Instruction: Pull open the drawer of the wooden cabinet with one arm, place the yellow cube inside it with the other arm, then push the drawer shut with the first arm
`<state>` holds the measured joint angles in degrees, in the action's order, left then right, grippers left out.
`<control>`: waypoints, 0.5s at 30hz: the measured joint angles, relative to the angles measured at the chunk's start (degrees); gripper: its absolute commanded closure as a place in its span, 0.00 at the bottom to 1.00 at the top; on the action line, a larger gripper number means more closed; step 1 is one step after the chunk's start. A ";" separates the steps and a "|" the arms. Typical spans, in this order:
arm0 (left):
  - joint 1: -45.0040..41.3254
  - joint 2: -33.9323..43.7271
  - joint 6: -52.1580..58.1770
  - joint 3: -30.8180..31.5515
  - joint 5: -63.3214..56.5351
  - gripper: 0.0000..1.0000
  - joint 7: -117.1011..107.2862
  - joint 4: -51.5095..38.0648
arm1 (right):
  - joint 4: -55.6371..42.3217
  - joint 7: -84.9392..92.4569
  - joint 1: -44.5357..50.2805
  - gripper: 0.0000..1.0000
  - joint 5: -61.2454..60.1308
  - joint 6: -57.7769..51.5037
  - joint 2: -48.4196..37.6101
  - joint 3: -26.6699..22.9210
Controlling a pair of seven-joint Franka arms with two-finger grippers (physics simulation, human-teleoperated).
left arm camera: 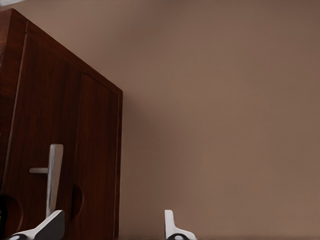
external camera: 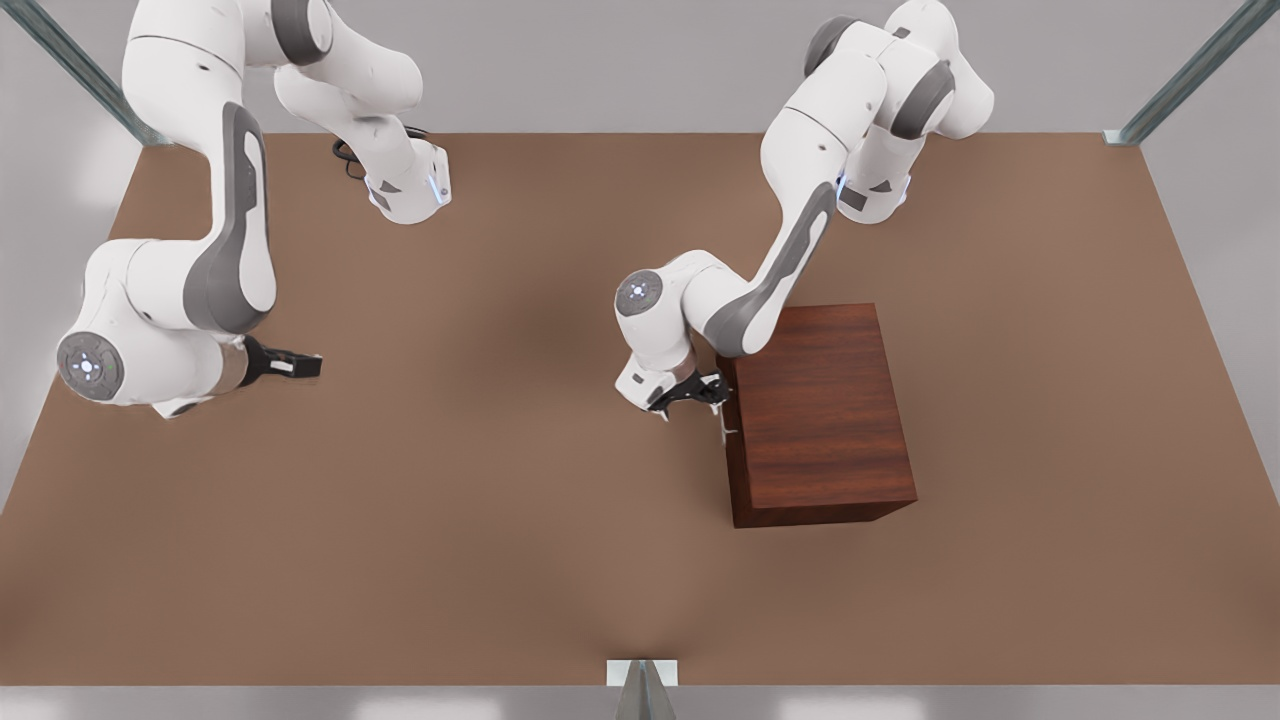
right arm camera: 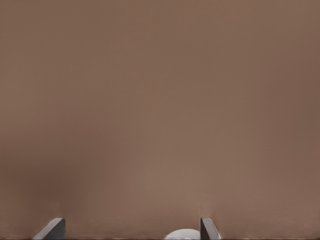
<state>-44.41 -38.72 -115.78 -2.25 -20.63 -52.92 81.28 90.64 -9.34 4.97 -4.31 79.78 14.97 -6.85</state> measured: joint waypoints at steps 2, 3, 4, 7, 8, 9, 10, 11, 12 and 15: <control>0.01 0.25 0.36 -0.37 0.23 0.00 0.19 -0.76 | 4.38 0.10 -0.01 0.00 0.01 2.08 -2.69 0.07; 0.61 2.12 0.78 -0.72 1.92 0.00 0.04 -2.38 | 5.08 0.14 0.00 0.00 0.04 2.88 -3.12 0.08; 2.47 5.50 2.43 -0.97 4.05 0.00 0.01 -5.37 | 5.39 0.18 0.01 0.00 0.06 3.57 -3.30 0.09; 21.21 15.53 12.06 -1.53 9.70 0.00 5.80 -12.57 | 5.56 0.28 0.04 0.00 0.16 5.05 -3.38 0.09; 28.27 17.06 15.36 -1.65 12.43 0.00 8.57 -12.97 | 5.55 0.31 0.04 0.00 0.19 5.40 -3.35 0.09; 33.04 19.74 17.64 -2.04 14.97 0.00 11.20 -10.05 | 5.54 0.34 0.04 0.00 0.23 5.70 -3.33 0.10; 35.59 25.20 17.46 -2.32 16.87 0.00 13.65 -1.65 | 5.54 0.36 0.05 0.00 0.27 5.95 -3.32 0.10; 36.89 26.52 17.23 -2.41 18.31 0.00 15.93 0.98 | 5.54 0.39 0.05 0.00 0.30 6.16 -3.32 0.10; 37.10 26.78 17.06 -2.37 19.50 0.00 18.10 1.69 | 5.53 0.41 0.04 0.00 0.32 6.34 -3.32 0.10; 35.35 23.91 16.66 -1.97 22.39 0.00 23.95 0.54 | 5.47 0.47 0.04 0.00 0.36 6.73 -3.31 0.10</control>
<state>-9.06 -14.80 -99.12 -4.22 1.75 -28.98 81.81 96.11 -8.86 5.01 -3.95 86.51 11.67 -6.75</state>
